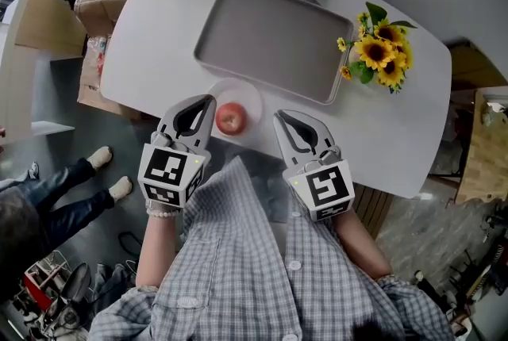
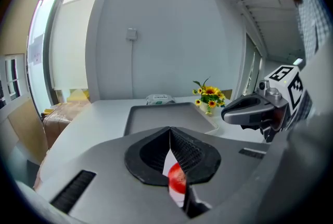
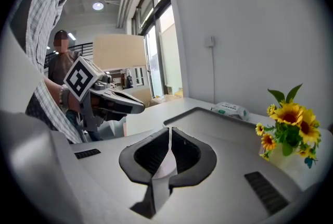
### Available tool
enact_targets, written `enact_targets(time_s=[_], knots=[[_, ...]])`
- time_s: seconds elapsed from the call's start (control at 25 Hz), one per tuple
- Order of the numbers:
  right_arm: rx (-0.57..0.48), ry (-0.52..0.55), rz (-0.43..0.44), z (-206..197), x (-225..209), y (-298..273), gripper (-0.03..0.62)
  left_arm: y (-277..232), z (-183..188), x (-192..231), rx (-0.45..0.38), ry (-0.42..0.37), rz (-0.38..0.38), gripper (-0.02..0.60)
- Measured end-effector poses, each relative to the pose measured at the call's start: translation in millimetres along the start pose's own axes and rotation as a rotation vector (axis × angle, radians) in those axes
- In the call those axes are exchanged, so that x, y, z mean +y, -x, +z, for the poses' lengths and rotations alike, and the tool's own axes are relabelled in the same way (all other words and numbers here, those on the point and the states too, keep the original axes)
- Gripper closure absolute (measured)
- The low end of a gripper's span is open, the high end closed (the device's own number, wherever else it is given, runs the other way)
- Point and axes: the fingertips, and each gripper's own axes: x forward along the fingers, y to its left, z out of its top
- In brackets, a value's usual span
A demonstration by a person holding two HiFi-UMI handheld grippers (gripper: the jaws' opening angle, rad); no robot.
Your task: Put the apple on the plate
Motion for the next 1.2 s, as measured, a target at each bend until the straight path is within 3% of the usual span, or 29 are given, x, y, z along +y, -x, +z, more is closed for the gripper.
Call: enact_targets(time_s=[0.4,0.68,0.88,1.0,1.2], knots=[[0.214,-0.171,-0.037,-58,0,-47,0.563,-24,-68,44,0.230,0.071,-0.080,0.571],[0.322,-0.225,-0.043,-92,1,-62,0.563,-39,-102,54,0.347,0.093,-0.126,0.571],[0.404,-0.294,-0.040,-117,3,-69,0.562,-45,-121,59,0.404,0.130,-0.155,0.569],[0.432,-0.374,-0.035,-124,6,-74,0.543,-47,-131,58,0.427,0.163,-0.190,0.514],[0.461,-0.450,-0.046,-135,5,-80,0.519,-53,-147,55,0.473,0.185,-0.224,0.498]])
